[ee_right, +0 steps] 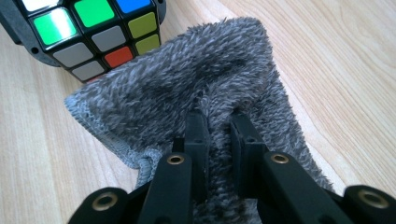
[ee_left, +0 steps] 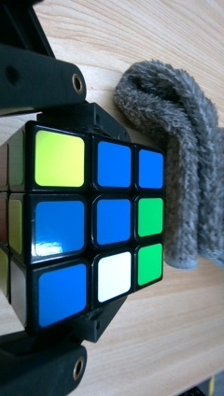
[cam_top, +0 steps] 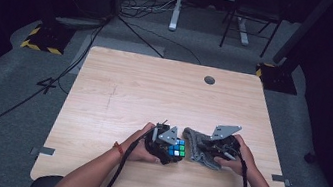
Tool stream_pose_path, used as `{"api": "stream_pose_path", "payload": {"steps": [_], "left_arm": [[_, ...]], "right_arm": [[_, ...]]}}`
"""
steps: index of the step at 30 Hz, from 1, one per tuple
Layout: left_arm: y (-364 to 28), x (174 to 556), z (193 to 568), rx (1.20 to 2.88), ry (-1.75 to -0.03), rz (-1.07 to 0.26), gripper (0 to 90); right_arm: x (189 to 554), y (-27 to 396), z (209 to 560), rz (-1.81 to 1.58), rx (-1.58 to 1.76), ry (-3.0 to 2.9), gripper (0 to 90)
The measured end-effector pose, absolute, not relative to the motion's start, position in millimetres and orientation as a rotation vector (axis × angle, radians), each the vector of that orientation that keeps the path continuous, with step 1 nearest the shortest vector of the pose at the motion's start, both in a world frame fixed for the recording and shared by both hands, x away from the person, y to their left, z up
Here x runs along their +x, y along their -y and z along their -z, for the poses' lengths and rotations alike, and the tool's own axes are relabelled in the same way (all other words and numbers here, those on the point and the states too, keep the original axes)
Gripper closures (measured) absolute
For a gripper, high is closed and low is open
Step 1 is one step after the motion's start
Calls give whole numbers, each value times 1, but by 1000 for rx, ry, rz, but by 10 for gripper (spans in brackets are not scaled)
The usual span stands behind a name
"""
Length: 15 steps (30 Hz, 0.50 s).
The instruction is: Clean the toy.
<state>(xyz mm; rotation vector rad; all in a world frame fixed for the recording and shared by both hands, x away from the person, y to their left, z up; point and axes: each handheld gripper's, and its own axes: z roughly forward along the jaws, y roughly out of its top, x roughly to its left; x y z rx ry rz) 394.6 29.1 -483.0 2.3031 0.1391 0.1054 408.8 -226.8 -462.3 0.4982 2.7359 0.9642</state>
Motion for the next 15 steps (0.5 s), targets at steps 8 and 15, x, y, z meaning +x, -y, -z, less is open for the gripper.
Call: {"api": "stream_pose_path", "payload": {"steps": [8, 15], "left_arm": [[-33, 398, 487, 2291, -168, -66, 332], [-36, 398, 488, 2305, -173, -61, 328]], "right_arm": [[411, 228, 466, -936, 503, -2757, 787], [413, 230, 467, -931, 513, -2760, 784]]}}
